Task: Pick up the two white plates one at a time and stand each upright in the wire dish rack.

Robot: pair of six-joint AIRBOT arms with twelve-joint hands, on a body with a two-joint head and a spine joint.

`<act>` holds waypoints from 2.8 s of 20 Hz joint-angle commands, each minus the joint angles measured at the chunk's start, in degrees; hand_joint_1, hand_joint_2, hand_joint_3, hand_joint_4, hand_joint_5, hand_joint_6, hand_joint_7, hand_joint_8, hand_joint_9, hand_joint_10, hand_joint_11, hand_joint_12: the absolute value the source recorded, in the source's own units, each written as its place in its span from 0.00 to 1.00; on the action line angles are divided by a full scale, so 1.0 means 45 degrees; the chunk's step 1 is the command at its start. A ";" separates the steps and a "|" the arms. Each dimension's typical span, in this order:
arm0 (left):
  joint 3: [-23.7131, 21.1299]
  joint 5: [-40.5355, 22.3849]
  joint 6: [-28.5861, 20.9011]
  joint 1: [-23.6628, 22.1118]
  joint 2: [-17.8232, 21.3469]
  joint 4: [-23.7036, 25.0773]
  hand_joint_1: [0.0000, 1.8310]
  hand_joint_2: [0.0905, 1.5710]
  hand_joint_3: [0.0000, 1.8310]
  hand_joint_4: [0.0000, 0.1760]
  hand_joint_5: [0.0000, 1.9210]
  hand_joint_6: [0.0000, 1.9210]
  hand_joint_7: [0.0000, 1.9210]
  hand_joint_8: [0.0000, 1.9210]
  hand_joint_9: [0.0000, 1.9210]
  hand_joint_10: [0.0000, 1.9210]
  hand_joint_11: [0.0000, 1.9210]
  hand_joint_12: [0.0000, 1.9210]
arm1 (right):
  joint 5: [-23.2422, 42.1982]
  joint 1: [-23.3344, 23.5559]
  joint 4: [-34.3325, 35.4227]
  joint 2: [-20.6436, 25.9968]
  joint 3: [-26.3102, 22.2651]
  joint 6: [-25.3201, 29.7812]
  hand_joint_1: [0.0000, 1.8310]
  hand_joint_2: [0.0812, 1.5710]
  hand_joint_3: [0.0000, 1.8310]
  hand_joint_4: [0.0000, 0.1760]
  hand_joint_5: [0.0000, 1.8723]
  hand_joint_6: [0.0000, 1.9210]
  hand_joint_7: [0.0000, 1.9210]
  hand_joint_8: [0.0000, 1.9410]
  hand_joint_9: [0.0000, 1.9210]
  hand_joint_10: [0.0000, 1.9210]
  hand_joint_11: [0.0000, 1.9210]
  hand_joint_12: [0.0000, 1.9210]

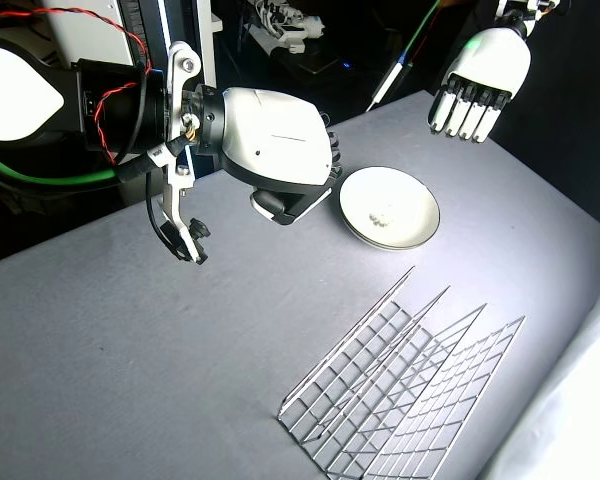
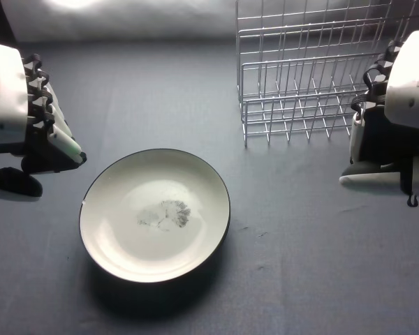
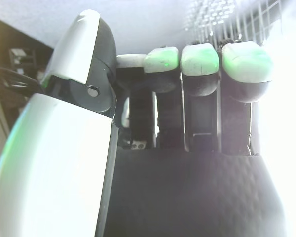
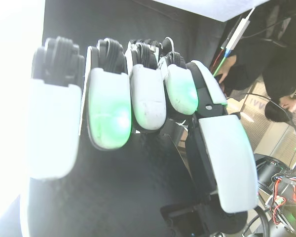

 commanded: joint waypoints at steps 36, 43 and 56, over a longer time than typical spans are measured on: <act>0.1624 -0.1293 0.0586 0.2752 -0.1960 0.0615 0.00 0.65 0.00 0.00 0.00 0.00 0.01 0.00 0.01 0.00 0.03 0.02 | 0.6260 -0.2579 0.1657 -0.2125 0.2255 -0.2732 0.00 0.73 0.01 0.00 0.00 0.00 0.00 0.00 0.00 0.00 0.00 0.00; 0.2008 -0.0450 0.0829 0.3257 -0.2329 0.0448 0.00 0.66 0.00 0.00 0.01 0.00 0.02 0.00 0.02 0.00 0.04 0.02 | 0.6334 -0.2937 0.1861 -0.1922 0.2196 -0.2902 0.01 0.73 0.00 0.00 0.00 0.00 0.00 0.00 0.00 0.00 0.00 0.00; 0.2345 -0.0214 0.1132 0.3714 -0.2702 0.0447 0.00 0.65 0.00 0.00 0.01 0.00 0.02 0.00 0.02 0.01 0.04 0.02 | 0.6219 -0.2791 0.1859 -0.2011 0.2197 -0.2890 0.02 0.75 0.00 0.00 0.00 0.00 0.00 0.00 0.00 0.00 0.00 0.00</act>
